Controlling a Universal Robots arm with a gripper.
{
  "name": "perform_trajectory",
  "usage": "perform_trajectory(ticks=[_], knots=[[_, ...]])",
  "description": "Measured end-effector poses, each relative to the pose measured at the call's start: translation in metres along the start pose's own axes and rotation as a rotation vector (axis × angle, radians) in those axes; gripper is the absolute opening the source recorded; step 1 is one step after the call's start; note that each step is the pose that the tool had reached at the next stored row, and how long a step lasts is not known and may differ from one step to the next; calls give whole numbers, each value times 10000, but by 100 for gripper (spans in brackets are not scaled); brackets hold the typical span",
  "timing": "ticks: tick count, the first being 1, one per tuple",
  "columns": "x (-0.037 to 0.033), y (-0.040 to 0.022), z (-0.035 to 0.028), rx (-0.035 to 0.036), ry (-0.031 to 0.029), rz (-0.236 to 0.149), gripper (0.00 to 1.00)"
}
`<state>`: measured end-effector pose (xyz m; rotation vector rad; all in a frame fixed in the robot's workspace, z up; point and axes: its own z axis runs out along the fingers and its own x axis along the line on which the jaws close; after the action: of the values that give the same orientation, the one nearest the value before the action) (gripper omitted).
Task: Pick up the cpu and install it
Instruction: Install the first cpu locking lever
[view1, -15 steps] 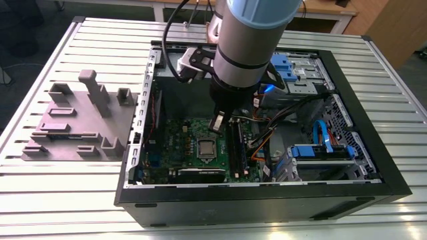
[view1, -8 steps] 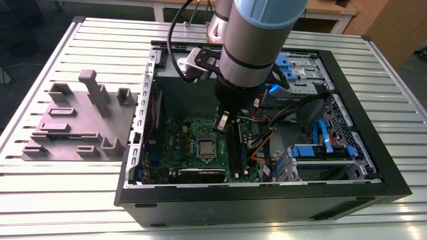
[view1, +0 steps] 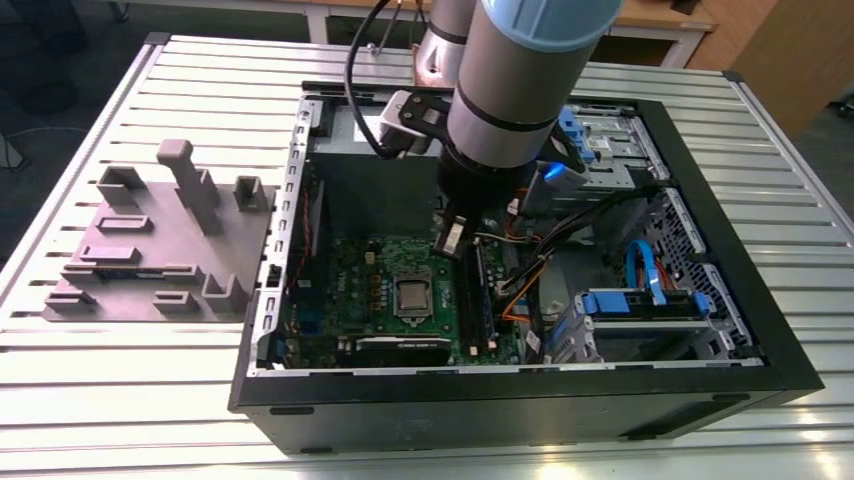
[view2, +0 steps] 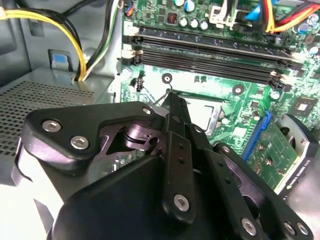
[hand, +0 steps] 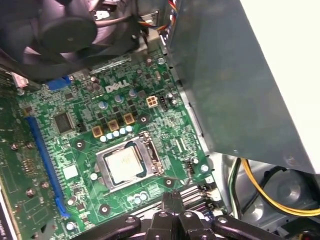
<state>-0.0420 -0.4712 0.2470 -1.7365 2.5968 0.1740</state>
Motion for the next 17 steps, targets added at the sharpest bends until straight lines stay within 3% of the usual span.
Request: perform_trajectory(ticks=[17], knots=[[-188,30,30,-6,9,-86,10]])
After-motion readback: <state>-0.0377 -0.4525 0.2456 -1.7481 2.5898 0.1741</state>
